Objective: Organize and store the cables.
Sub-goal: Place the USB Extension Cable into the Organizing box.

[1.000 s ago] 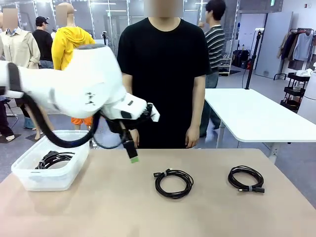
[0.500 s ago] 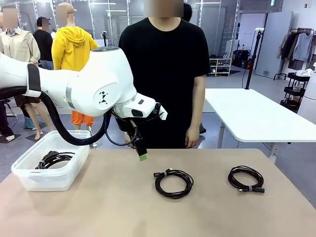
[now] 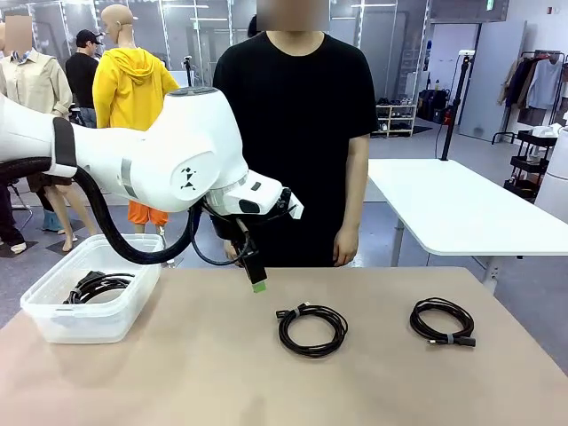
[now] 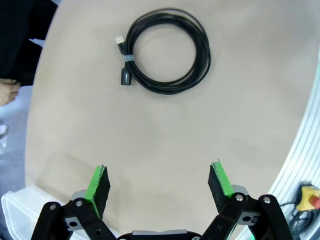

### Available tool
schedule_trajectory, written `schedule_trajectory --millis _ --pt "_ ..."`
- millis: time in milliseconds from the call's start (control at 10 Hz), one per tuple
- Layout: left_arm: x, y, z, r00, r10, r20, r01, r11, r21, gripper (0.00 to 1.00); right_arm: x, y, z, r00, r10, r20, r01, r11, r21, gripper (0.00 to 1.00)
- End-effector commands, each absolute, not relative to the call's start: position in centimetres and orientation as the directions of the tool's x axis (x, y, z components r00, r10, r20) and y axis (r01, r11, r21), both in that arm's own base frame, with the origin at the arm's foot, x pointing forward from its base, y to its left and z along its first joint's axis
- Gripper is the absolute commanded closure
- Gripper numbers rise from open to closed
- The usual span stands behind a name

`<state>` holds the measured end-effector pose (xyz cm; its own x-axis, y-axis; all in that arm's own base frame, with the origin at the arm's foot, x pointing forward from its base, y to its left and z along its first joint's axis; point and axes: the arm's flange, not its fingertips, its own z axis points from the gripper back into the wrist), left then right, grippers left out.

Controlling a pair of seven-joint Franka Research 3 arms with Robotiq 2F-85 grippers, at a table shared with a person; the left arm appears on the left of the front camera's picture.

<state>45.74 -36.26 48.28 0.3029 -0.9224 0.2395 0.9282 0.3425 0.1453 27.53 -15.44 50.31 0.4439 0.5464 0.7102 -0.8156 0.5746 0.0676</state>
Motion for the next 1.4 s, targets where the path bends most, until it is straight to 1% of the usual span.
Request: schedule_trajectory --millis 0,300,400,500,800,900,1000,1100,1300 --pt "47.2 -39.5 46.6 0.377 -0.905 0.197 0.910 0.401 0.104 0.00 27.5 -15.6 50.5 0.428 0.550 0.717 -0.824 0.563 0.061 0.00" --pt "49.1 -42.9 43.8 0.453 -0.872 0.186 0.874 0.475 0.101 0.00 27.5 -15.6 50.5 0.428 0.550 0.717 -0.824 0.563 0.061 0.00" --pt "50.0 -43.5 42.8 0.493 -0.850 0.184 0.855 0.512 0.077 0.00 27.5 -15.6 50.5 0.428 0.550 0.717 -0.824 0.563 0.061 0.00" --pt "50.8 -44.3 41.7 0.504 -0.845 0.182 0.852 0.520 0.054 0.00 27.5 -15.6 50.5 0.428 0.550 0.717 -0.824 0.563 0.061 0.00" --pt "53.2 -45.5 38.6 0.552 -0.818 0.160 0.821 0.567 0.064 0.00 27.5 -15.6 50.5 0.428 0.550 0.717 -0.824 0.563 0.061 0.00" --pt "54.3 -45.8 37.6 0.580 -0.801 0.144 0.805 0.592 0.049 0.00 27.5 -15.6 50.5 0.428 0.550 0.717 -0.824 0.563 0.061 0.00" --pt "55.3 -46.4 36.6 0.591 -0.798 0.117 0.797 0.600 0.067 0.00 27.5 -15.6 50.5 0.428 0.550 0.717 -0.824 0.563 0.061 0.00" --pt "56.0 -46.5 36.3 0.558 -0.817 0.142 0.822 0.568 0.041 0.00 27.5 -15.6 50.5 0.428 0.550 0.717 -0.824 0.563 0.061 0.00" --pt "57.8 -46.3 34.7 0.561 -0.818 0.122 0.825 0.566 -0.001 0.00 27.5 -15.6 50.5 0.428 0.550 0.717 -0.824 0.563 0.061 0.00"
